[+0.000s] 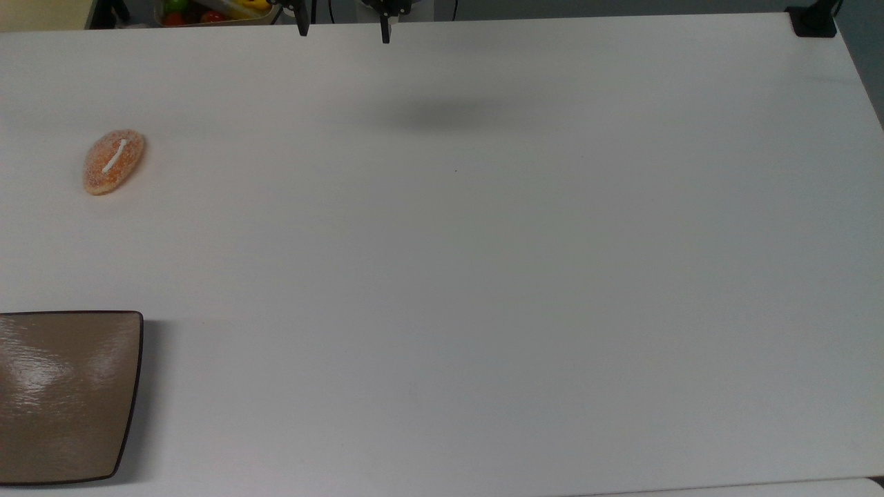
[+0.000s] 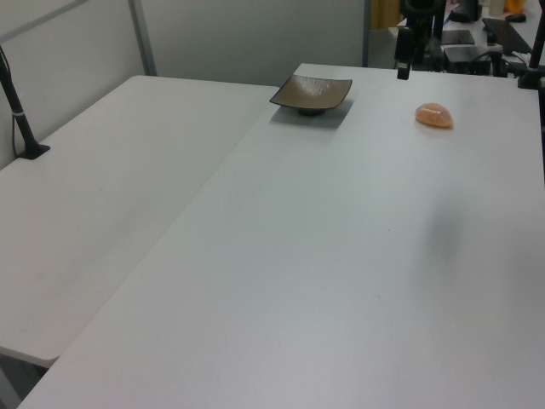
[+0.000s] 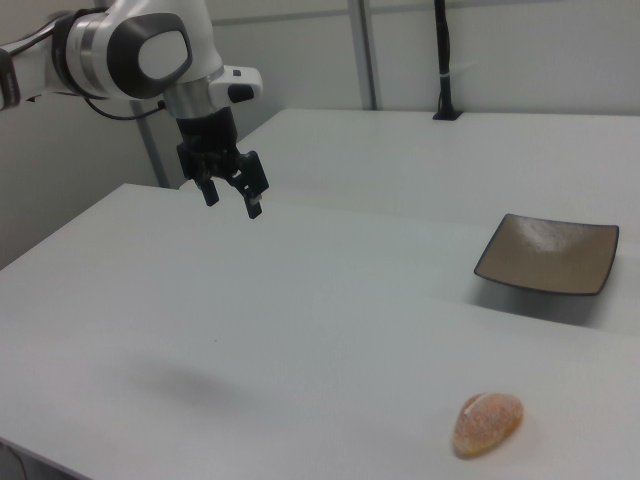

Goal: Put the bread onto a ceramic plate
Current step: 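Move the open gripper over the orange bread roll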

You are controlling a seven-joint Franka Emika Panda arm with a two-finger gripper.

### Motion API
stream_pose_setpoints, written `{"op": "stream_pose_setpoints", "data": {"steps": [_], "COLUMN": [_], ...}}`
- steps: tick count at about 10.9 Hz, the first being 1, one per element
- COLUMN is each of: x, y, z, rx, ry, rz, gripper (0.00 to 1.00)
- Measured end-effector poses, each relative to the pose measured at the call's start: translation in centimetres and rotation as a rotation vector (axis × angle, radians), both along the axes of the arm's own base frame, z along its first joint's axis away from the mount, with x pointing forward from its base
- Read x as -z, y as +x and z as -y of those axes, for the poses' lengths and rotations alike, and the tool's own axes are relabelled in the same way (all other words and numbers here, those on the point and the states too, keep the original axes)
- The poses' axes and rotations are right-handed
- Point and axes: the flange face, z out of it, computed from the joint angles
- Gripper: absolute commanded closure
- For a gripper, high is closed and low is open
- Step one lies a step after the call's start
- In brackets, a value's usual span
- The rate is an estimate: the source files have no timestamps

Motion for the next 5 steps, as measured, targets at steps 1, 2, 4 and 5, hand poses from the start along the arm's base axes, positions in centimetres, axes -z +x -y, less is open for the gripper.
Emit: {"op": "stream_pose_setpoints", "data": {"steps": [1, 2, 4, 5], "x": [0.3, 0.31, 0.42, 0.46], "y": [-0.03, -0.03, -0.04, -0.04], "z": [0.0, 0.0, 0.0, 0.0], "rx": [0.0, 0.0, -0.001, -0.001], "ry": [0.0, 0.0, -0.001, -0.001], "rz": [-0.006, -0.006, -0.009, -0.009], "gripper": [0.0, 0.0, 0.0, 0.0]}}
